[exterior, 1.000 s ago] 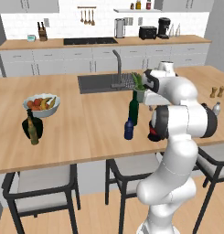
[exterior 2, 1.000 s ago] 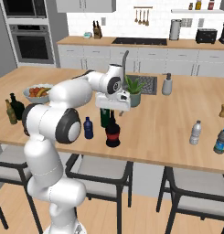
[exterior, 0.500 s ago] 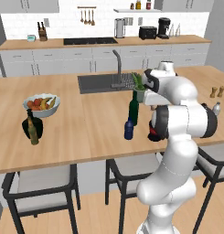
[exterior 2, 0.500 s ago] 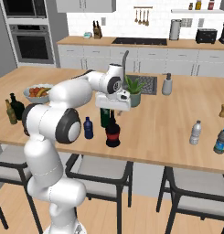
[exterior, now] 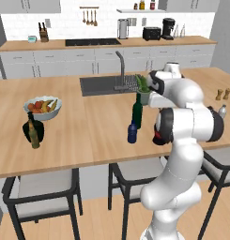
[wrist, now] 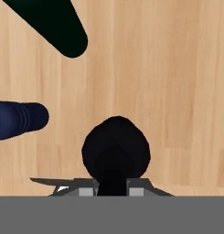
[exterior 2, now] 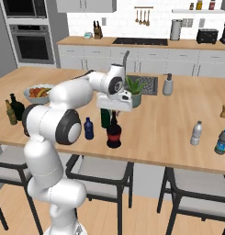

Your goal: Move the plastic bottles in the middle to the plastics group, and the glass bottles in the middle to the glass group.

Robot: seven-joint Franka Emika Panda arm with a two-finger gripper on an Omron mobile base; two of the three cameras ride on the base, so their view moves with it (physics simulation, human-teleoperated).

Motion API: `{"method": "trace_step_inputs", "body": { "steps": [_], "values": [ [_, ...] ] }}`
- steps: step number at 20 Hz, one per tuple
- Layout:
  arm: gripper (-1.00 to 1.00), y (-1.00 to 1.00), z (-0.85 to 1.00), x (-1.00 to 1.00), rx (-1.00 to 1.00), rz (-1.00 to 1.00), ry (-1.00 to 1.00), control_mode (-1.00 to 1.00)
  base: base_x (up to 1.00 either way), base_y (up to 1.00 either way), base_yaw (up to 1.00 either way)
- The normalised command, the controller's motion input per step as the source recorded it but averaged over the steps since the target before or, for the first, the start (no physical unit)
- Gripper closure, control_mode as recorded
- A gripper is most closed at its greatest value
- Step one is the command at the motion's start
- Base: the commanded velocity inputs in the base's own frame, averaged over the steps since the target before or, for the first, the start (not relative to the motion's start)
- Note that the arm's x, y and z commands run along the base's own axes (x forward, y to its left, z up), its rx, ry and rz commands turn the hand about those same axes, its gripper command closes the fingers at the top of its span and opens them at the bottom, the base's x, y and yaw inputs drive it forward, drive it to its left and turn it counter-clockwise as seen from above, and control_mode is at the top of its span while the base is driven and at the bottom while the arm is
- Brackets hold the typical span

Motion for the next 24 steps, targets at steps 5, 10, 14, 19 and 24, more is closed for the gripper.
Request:
{"method": "trace_step_inputs", "body": {
  "steps": [5, 10, 14, 19, 24],
  "values": [
    [1.0, 0.0, 0.63, -0.47, 0.0, 0.0, 0.02, -1.0, 0.0, 0.0, 0.0],
    [1.0, 0.4, 0.81, -0.86, -0.02, 0.0, 0.0, -1.0, 0.0, 0.0, 0.0],
    [1.0, 0.84, 0.81, -0.76, -0.05, 0.0, 0.0, -1.0, 0.0, 0.0, 0.0],
    [1.0, 0.99, 0.57, -0.46, -0.03, 0.01, 0.0, -1.0, 0.0, 0.0, 0.0],
    [1.0, 1.0, 0.15, -0.2, -0.01, 0.05, -0.02, -1.0, 0.0, 0.0, 0.0]
  ]
}}
